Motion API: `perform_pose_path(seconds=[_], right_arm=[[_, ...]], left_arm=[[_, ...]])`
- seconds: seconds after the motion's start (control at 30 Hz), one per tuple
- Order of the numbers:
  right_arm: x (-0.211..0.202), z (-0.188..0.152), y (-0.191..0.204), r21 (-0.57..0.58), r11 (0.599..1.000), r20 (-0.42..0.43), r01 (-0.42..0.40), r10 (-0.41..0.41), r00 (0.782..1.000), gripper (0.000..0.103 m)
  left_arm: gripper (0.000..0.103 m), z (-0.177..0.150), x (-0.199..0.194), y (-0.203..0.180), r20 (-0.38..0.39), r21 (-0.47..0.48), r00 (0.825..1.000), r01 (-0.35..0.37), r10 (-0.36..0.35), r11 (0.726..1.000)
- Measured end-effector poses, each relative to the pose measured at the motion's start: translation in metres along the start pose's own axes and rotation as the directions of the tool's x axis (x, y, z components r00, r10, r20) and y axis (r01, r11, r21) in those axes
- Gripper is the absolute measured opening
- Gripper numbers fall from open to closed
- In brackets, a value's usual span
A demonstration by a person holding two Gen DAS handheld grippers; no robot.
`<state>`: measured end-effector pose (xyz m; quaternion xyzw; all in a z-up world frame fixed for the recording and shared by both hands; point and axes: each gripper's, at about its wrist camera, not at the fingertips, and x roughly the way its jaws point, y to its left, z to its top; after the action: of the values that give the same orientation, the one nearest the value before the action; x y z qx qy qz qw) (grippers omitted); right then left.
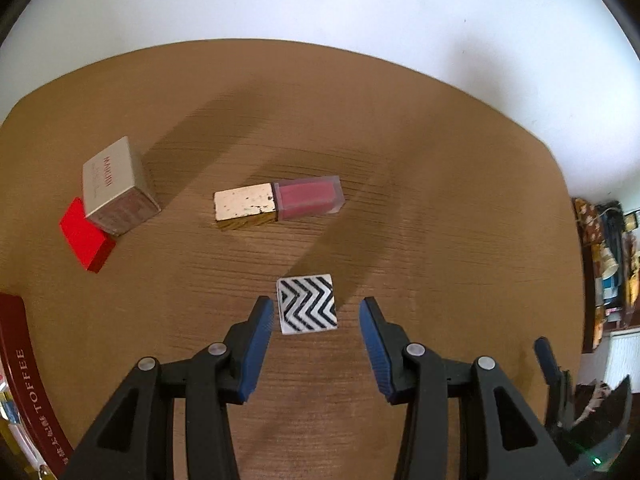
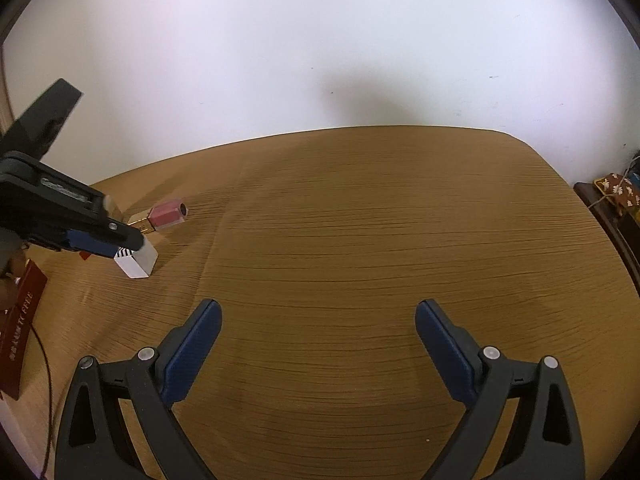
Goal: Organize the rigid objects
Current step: 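Reach the left gripper to the black-and-white chevron cube and close on it, then carry the chevron cube toward the tray with left while right grasps the gold-capped lipstick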
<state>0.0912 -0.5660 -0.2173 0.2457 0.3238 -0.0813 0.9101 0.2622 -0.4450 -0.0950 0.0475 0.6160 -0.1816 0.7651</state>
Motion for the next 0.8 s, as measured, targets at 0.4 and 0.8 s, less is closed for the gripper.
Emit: perform_pose_path(seconds=[0.4, 0.8], right_arm=[[-0.006, 0.004, 0.002, -0.053, 0.992, -0.02, -0.118, 0.117, 0.993, 0.096], [0.05, 0.102, 0.13, -0.693, 0.611, -0.257, -0.382, 0.285, 0.923, 0.088]], left_arm=[[0.029, -0.045, -0.019, 0.034, 0.084, -0.057, 0.996, -0.016, 0.021, 0.998], [0.03, -0.13, -0.062, 0.121, 0.068, -0.209, 0.996, 0.069, -0.056, 0.975]])
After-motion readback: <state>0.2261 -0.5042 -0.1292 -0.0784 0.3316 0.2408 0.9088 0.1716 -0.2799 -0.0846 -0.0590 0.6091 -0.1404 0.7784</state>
